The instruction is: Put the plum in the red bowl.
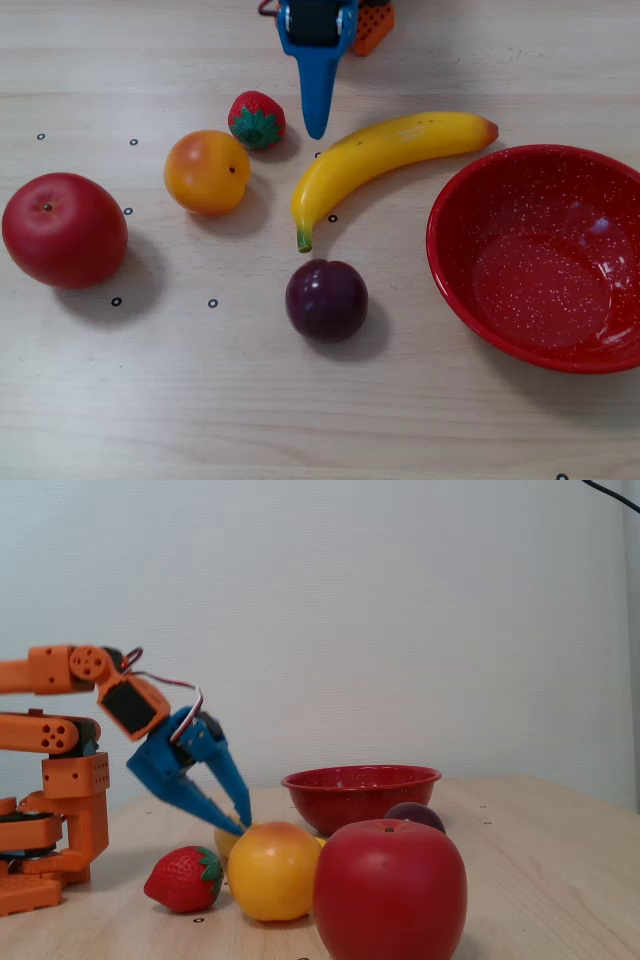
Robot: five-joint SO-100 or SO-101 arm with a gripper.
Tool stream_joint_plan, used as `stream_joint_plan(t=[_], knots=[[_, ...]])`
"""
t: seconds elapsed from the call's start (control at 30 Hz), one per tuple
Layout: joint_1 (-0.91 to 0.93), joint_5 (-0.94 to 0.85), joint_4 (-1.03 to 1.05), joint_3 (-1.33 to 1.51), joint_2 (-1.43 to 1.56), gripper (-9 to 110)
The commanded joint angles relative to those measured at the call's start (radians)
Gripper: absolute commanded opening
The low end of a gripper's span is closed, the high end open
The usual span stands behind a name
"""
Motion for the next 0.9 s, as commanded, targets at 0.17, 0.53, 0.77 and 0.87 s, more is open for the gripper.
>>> stream_joint_plan(t=[0.17,0.53,0.77,0.87], knots=[[0.046,0.072,-0.026,-0.333,-0.253,0],[0.041,0.078,0.098,-0.727,-0.624,0],[0.046,0.063,0.261,-1.006,-0.877,0],[0.046,0.046,0.339,-1.172,-1.009,0]])
